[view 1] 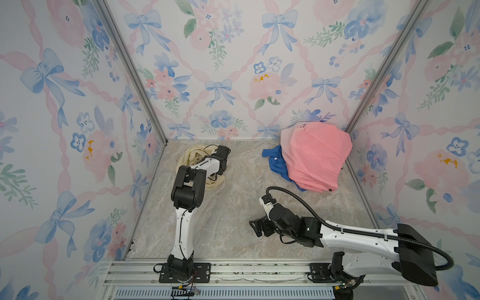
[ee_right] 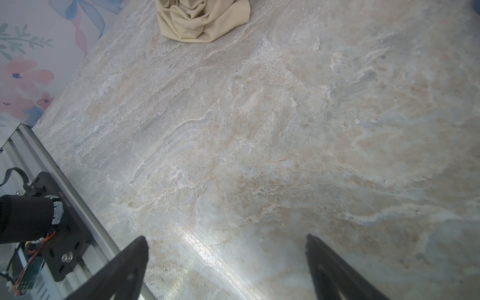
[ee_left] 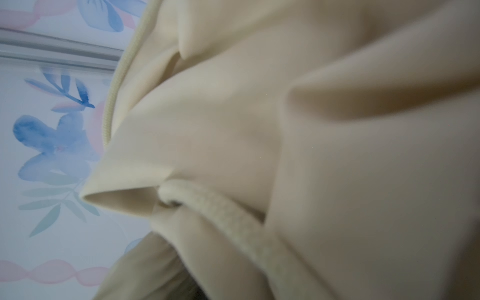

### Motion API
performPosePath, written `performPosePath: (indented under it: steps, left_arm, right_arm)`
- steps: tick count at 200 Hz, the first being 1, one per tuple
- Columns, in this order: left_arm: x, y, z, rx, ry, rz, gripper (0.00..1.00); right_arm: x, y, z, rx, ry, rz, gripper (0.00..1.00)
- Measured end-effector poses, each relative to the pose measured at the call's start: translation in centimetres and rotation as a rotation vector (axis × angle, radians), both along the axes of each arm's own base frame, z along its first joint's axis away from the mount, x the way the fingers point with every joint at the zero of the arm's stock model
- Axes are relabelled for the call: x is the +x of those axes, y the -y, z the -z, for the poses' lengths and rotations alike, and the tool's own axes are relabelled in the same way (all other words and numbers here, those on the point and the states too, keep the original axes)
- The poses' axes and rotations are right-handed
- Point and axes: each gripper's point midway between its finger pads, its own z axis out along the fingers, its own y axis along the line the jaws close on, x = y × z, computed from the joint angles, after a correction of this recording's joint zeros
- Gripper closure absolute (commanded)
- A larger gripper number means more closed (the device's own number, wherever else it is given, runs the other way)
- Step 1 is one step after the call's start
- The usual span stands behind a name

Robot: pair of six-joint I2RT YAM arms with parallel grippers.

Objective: Pick out a specific cloth from the pile

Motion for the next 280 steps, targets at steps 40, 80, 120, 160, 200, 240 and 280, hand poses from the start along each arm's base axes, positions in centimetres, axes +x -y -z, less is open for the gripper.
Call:
performPosePath:
  steps: [40, 80, 120, 160, 200, 240, 280]
  left_arm:
    - [2.3, 0.9, -0.5, 0.026, 0.006, 0.028, 0.96]
    - [3.5, 1.3, -0.6, -0.123, 0.039, 0.054, 0.55]
    - [4.2, 1.0, -6.0, -0.306, 0.171, 0.068, 0.40]
    - [3.7, 0.4, -12.8, -0.518, 0.335, 0.094, 0.31]
    - [2.0, 1.0, -14.1, -0.872, 0.383, 0.127, 0.22]
    - [-2.4, 2.2, -11.8, -1.076, 0.355, 0.060, 0.02]
    - [-10.0, 1.8, -13.3, -1.116, 0.516, 0.022, 0.02]
  right_arm:
    - [0.0, 0.2, -0.4, 0.003, 0.009, 0.000, 0.03]
    - [0.1, 0.4, -0.7, 0.008, 0.011, 0.004, 0.03]
    - [0.2, 0.4, -0.6, 0.008, 0.011, 0.005, 0.03]
    - [0.1, -0.1, 0.5, -0.007, -0.007, -0.007, 0.03]
    - [0.0, -0.5, 0.9, -0.008, -0.019, -0.017, 0.03]
    - [0.6, -0.2, 0.4, -0.002, -0.008, -0.009, 0.03]
    - [4.7, 4.3, -3.9, 0.070, 0.062, 0.113, 0.03]
